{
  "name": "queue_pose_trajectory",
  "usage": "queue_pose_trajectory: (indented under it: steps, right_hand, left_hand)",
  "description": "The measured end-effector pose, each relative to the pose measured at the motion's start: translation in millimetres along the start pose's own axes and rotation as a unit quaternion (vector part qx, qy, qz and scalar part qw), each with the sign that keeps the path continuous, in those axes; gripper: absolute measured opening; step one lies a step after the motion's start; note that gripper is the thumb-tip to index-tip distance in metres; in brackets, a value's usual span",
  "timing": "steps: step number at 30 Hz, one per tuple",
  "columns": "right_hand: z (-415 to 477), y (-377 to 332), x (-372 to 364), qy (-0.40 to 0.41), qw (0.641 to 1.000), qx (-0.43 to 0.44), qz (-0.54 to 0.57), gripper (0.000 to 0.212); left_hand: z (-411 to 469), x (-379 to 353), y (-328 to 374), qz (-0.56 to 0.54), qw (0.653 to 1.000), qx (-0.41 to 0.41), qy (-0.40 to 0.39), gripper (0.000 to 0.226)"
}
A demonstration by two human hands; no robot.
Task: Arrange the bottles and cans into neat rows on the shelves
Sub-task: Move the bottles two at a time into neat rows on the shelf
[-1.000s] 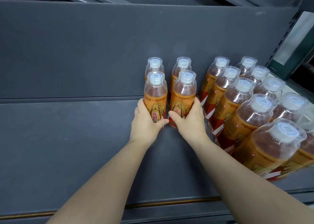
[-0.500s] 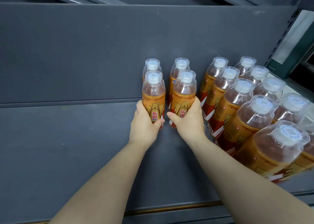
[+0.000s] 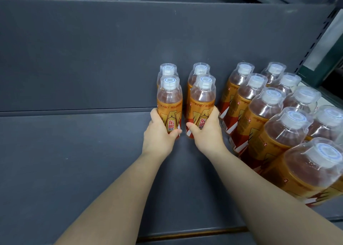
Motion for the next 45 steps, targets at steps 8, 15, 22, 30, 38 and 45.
queue_pose_trajectory:
  steps: [8,15,22,30,38,45]
  right_hand:
    - [-0.2,-0.4,0.1,-0.009,1.000,-0.004,-0.010,0.079]
    - [-0.3,-1.0,0.4,-0.015,1.000,-0.007,-0.015,0.081]
    - [1.8,3.0,-1.0,-0.021,0.999,-0.019,-0.018,0.091]
    - [-24.0,0.7,12.8,0.001,0.999,-0.041,-0.031,0.092]
    - [-70.7,-38.0,6.0,-0.092,0.988,0.096,-0.079,0.011]
    - [-106.6,-71.5,-62.2,-0.316,0.892,0.246,-0.209,0.050]
  left_hand:
    - [-0.2,-1.0,-0.3,0.013,1.000,0.005,-0.001,0.080]
    - [-0.1,-2.0,-0.2,0.015,1.000,0.007,-0.001,0.077]
    - [0.5,-0.1,-2.7,0.003,1.000,0.029,-0.009,0.081]
    - [-20.9,6.3,-9.9,-0.003,0.999,0.033,-0.015,0.094]
    - [-57.5,43.3,-15.6,0.105,0.993,-0.001,0.050,0.073]
    - [-91.5,105.8,-55.8,0.225,0.968,0.007,0.112,0.059]
Point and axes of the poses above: each hand's wrist, its own z-axis towards the middle knuckle, its own x-axis out of the back of the hand, y = z × x, the point moved 5 cm from there along z, towards the middle knuckle, and after that the axes turned 6 degrees about x, right-handed, at the moved point
